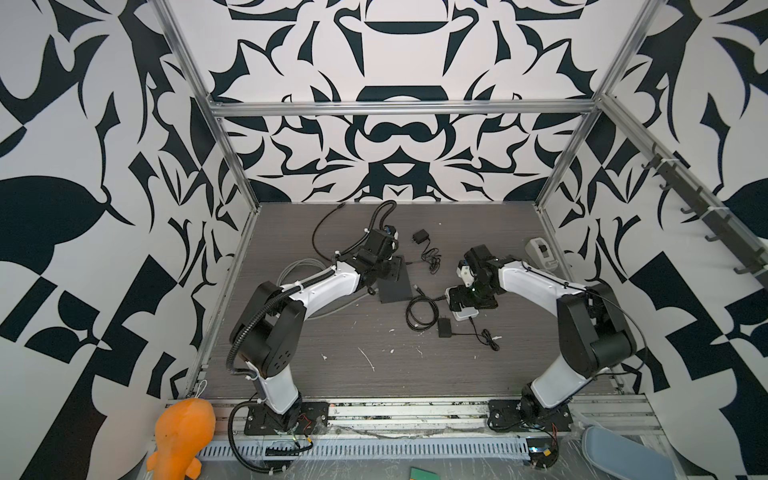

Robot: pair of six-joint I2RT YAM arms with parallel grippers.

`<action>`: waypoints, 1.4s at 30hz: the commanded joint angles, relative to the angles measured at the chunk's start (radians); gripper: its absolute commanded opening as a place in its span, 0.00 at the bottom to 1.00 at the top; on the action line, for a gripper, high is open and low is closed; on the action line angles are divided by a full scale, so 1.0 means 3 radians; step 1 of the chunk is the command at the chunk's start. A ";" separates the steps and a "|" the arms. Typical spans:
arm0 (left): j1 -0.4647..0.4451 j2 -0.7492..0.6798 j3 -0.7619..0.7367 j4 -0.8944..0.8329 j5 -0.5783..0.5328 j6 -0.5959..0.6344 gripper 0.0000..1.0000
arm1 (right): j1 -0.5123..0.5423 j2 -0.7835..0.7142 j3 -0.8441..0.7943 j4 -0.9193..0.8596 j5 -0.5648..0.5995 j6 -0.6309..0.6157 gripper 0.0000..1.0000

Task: Insert the plug into the switch port

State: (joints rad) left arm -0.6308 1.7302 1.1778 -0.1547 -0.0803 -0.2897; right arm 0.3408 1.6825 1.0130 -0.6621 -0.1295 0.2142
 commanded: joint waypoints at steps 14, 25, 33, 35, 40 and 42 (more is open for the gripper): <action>0.0139 -0.0250 -0.0147 -0.0042 -0.0220 0.0071 0.54 | -0.0400 0.0310 0.0433 0.0053 0.0349 0.0202 0.74; 0.0144 -0.0219 -0.0053 -0.0126 -0.0130 0.0168 0.54 | -0.0551 0.0035 0.0638 -0.0025 0.0154 0.0028 0.90; 0.0148 -0.0162 -0.0003 -0.0120 -0.0037 0.0178 0.54 | -0.0551 0.0375 0.0744 0.0230 -0.0017 0.0206 0.99; 0.0144 -0.0183 -0.0031 -0.0112 -0.0037 0.0178 0.54 | -0.0552 0.0399 0.0745 0.0273 -0.0022 0.0192 0.99; 0.0144 -0.0238 -0.0123 -0.0090 -0.0047 0.0156 0.54 | -0.0551 0.0533 0.0822 0.0171 0.0095 0.0084 0.99; 0.0144 -0.0258 -0.0142 -0.0083 -0.0059 0.0162 0.54 | -0.0553 0.0563 0.0818 0.0163 0.0127 0.0059 0.96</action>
State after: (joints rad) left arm -0.5930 1.6821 1.1534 -0.1734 -0.1047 -0.2371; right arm 0.1726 1.8587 1.2240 -0.5964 -0.1154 0.2520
